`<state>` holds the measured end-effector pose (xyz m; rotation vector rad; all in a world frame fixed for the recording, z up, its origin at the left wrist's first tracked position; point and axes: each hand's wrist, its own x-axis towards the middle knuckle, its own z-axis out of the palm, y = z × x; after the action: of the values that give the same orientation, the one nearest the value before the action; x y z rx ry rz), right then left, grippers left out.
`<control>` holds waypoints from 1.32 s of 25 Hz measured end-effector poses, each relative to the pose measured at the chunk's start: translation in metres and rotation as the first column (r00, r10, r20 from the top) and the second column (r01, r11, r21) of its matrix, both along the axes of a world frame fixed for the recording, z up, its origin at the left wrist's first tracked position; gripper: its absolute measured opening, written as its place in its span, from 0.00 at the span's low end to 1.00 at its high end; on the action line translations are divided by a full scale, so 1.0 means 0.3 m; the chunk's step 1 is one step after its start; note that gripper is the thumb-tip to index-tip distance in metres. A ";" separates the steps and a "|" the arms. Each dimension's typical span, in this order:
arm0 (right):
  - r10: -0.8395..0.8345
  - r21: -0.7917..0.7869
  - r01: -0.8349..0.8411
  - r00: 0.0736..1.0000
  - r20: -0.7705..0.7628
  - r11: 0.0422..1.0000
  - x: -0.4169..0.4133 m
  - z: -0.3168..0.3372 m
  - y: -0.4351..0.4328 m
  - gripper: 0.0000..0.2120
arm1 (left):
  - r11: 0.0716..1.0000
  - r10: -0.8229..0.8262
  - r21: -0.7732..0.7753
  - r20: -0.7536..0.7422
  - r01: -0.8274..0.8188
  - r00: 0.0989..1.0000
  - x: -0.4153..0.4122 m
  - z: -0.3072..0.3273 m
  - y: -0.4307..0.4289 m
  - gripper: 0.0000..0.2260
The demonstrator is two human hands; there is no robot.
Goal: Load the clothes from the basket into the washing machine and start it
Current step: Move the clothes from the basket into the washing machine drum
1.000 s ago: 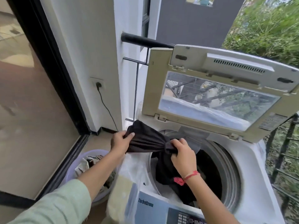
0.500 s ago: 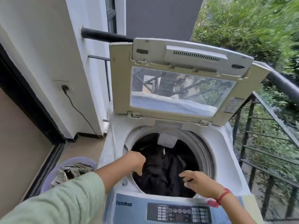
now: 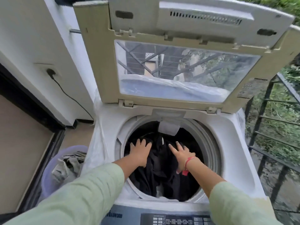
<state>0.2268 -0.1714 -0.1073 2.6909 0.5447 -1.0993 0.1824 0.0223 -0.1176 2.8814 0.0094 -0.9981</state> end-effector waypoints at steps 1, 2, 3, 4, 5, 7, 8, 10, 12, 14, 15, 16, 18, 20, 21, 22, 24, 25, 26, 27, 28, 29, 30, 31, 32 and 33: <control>-0.032 -0.025 0.031 0.998 -0.052 0.999 0.015 -0.062 0.010 0.62 | 0.994 0.106 -0.030 -0.017 -0.106 0.994 0.025 -0.041 -0.016 0.50; -0.073 -0.029 0.071 0.993 -0.090 0.997 0.032 -0.133 0.015 0.66 | 0.972 0.225 -0.052 -0.035 -0.227 0.974 0.055 -0.092 -0.031 0.54; -0.102 -0.037 0.098 0.988 -0.117 0.994 0.053 -0.195 0.022 0.69 | 0.947 0.311 -0.064 -0.061 -0.315 0.948 0.085 -0.148 -0.043 0.56; -0.118 -0.053 0.112 0.984 -0.137 0.992 0.067 -0.252 0.028 0.70 | 0.935 0.340 -0.071 -0.109 -0.349 0.934 0.102 -0.203 -0.052 0.58; -0.131 -0.067 0.121 0.977 -0.168 0.990 0.077 -0.307 0.035 0.71 | 0.939 0.318 -0.075 -0.175 -0.335 0.932 0.113 -0.258 -0.058 0.59; -0.110 -0.116 0.083 0.963 -0.245 0.990 0.064 -0.407 0.049 0.70 | 0.975 0.186 -0.047 -0.346 -0.215 0.920 0.106 -0.349 -0.071 0.58; -0.099 -0.157 0.056 0.956 -0.277 0.986 0.049 -0.455 0.054 0.70 | 0.989 0.122 -0.018 -0.433 -0.144 0.893 0.092 -0.381 -0.080 0.58; -0.090 -0.223 0.016 0.941 -0.326 0.975 0.020 -0.552 0.065 0.71 | 0.998 0.065 0.058 -0.543 -0.041 0.837 0.051 -0.421 -0.102 0.58; -0.053 -0.221 -0.029 0.932 -0.358 0.975 0.019 -0.622 0.061 0.74 | 0.996 0.035 0.091 -0.573 0.021 0.819 0.025 -0.417 -0.107 0.57; -0.026 -0.165 -0.040 0.925 -0.378 0.985 0.050 -0.602 0.030 0.73 | 0.999 0.003 0.038 -0.543 0.021 0.839 0.042 -0.373 -0.082 0.54; -0.035 -0.126 -0.011 0.936 -0.351 0.992 0.078 -0.529 0.017 0.69 | 1.000 -0.006 -0.009 -0.507 0.002 0.862 0.063 -0.334 -0.058 0.49; -0.063 -0.083 0.039 0.946 -0.318 0.996 0.109 -0.439 0.006 0.63 | 0.998 -0.002 -0.062 -0.468 -0.031 0.884 0.082 -0.284 -0.033 0.44; -0.144 0.047 0.158 0.963 -0.228 0.986 0.147 -0.250 -0.019 0.47 | 0.986 0.008 -0.149 -0.389 -0.072 0.921 0.113 -0.169 0.009 0.39; -0.242 0.220 0.263 0.963 -0.116 0.939 0.146 -0.078 -0.037 0.37 | 0.979 -0.040 -0.203 -0.240 -0.010 0.970 0.112 -0.036 0.044 0.36; -0.279 0.304 0.298 0.954 -0.105 0.905 0.126 -0.005 -0.037 0.35 | 0.970 -0.067 -0.240 -0.146 0.030 0.987 0.098 0.036 0.060 0.34; -0.295 0.390 0.308 0.951 -0.095 0.868 0.095 0.082 -0.025 0.33 | 0.954 -0.068 -0.295 -0.058 0.048 0.996 0.070 0.117 0.082 0.32; -0.332 0.558 0.311 0.941 -0.067 0.769 0.012 0.240 0.035 0.29 | 0.878 0.065 -0.478 0.087 -0.016 0.994 -0.008 0.251 0.148 0.26; -0.352 0.650 0.308 0.934 -0.067 0.695 -0.043 0.317 0.086 0.26 | 0.804 0.192 -0.590 0.143 -0.072 0.971 -0.065 0.305 0.198 0.23; -0.378 0.733 0.313 0.922 -0.083 0.603 -0.106 0.380 0.148 0.23 | 0.700 0.343 -0.703 0.176 -0.127 0.923 -0.131 0.348 0.258 0.19; -0.396 0.807 0.305 0.913 -0.097 0.506 -0.173 0.435 0.219 0.20 | 0.573 0.493 -0.804 0.185 -0.157 0.850 -0.200 0.379 0.330 0.15; -0.406 0.855 0.299 0.907 -0.116 0.424 -0.239 0.475 0.288 0.17 | 0.457 0.615 -0.874 0.175 -0.166 0.768 -0.270 0.402 0.400 0.12; -0.413 0.882 0.305 0.899 -0.143 0.359 -0.303 0.498 0.361 0.15 | 0.369 0.708 -0.912 0.152 -0.179 0.690 -0.344 0.412 0.476 0.11; -0.412 0.899 0.305 0.897 -0.161 0.314 -0.362 0.512 0.444 0.12 | 0.300 0.776 -0.934 0.121 -0.194 0.619 -0.418 0.411 0.558 0.12; -0.398 0.911 0.300 0.901 -0.174 0.283 -0.420 0.519 0.540 0.10 | 0.245 0.821 -0.948 0.090 -0.205 0.564 -0.492 0.402 0.645 0.15; -0.376 0.915 0.305 0.906 -0.193 0.265 -0.480 0.519 0.659 0.09 | 0.205 0.847 -0.955 0.063 -0.214 0.528 -0.569 0.383 0.746 0.17; -0.348 0.911 0.321 0.911 -0.222 0.259 -0.531 0.515 0.766 0.08 | 0.168 0.862 -0.958 0.028 -0.233 0.506 -0.635 0.356 0.836 0.16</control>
<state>0.0674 0.0585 0.0471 4.0396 0.8160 -0.9797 -0.0080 0.2730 -0.0109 1.6761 0.4317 0.1755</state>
